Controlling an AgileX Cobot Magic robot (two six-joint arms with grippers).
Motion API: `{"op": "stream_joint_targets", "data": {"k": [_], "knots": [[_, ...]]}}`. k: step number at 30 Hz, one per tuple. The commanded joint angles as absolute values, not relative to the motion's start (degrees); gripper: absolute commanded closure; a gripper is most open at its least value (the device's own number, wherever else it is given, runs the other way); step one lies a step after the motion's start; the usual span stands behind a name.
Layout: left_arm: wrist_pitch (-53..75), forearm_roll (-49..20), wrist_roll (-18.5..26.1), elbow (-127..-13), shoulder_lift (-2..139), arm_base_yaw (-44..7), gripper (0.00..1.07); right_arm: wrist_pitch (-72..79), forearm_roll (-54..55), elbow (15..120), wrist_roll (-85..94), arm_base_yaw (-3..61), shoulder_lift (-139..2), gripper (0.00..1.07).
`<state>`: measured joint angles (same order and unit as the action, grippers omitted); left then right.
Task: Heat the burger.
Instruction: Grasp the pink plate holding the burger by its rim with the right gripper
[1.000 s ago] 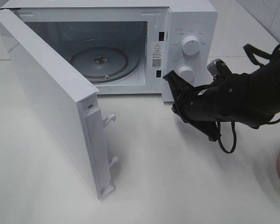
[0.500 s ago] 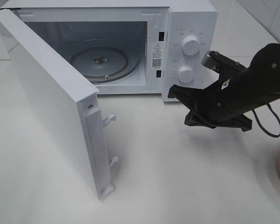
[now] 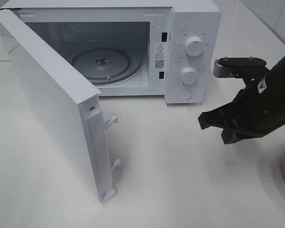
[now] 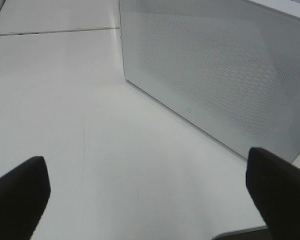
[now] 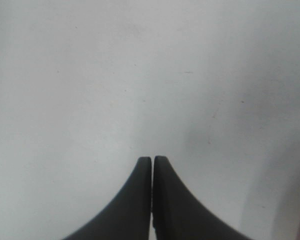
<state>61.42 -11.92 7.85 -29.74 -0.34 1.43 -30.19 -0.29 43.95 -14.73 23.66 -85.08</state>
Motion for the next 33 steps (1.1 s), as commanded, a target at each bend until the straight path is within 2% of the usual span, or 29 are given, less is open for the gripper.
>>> {"op": "stream_joint_targets", "data": {"k": [1,15,20,22,25,27,28,29,30,31,32,33], "knots": [[61.2,-12.1,7.8,-29.6,-0.4,1.3,0.07,-35.5,-4.4,43.8,-14.0,23.3,-81.1,1.03],[61.2,-12.1,7.8,-29.6,-0.4,1.3,0.07,-43.1,-7.3,43.8,-14.2,23.3,-73.8,0.99],[61.2,-12.1,7.8,-29.6,-0.4,1.3,0.07,-46.0,-7.2,43.8,-14.2,20.8,-72.3,0.93],[61.2,-12.1,7.8,-29.6,-0.4,1.3,0.07,-48.0,-7.4,43.8,-13.5,17.7,-72.3,0.83],[61.2,-12.1,7.8,-29.6,-0.4,1.3,0.07,-48.2,-7.6,43.8,-13.1,17.2,-72.3,0.79],[61.2,-12.1,7.8,-29.6,-0.4,1.3,0.07,-48.2,-10.1,43.8,-12.6,16.7,-72.3,0.61],[61.2,-12.1,7.8,-29.6,-0.4,1.3,0.07,-48.2,-10.1,43.8,-12.6,16.7,-72.3,0.61],[61.2,-12.1,7.8,-29.6,-0.4,1.3,0.07,-48.2,-10.8,43.8,-12.5,16.7,-72.3,0.55],[61.2,-12.1,7.8,-29.6,-0.4,1.3,0.07,-48.2,-11.8,43.8,-12.5,16.7,-72.3,0.44],[61.2,-12.1,7.8,-29.6,-0.4,1.3,0.07,-48.2,-11.8,43.8,-12.5,16.7,-72.3,0.44],[61.2,-12.1,7.8,-29.6,-0.4,1.3,0.07,-48.2,-12.6,43.8,-12.5,16.7,-72.3,0.38],[61.2,-12.1,7.8,-29.6,-0.4,1.3,0.07,-47.9,-14.2,43.8,-12.5,16.7,-72.3,0.27]]}}
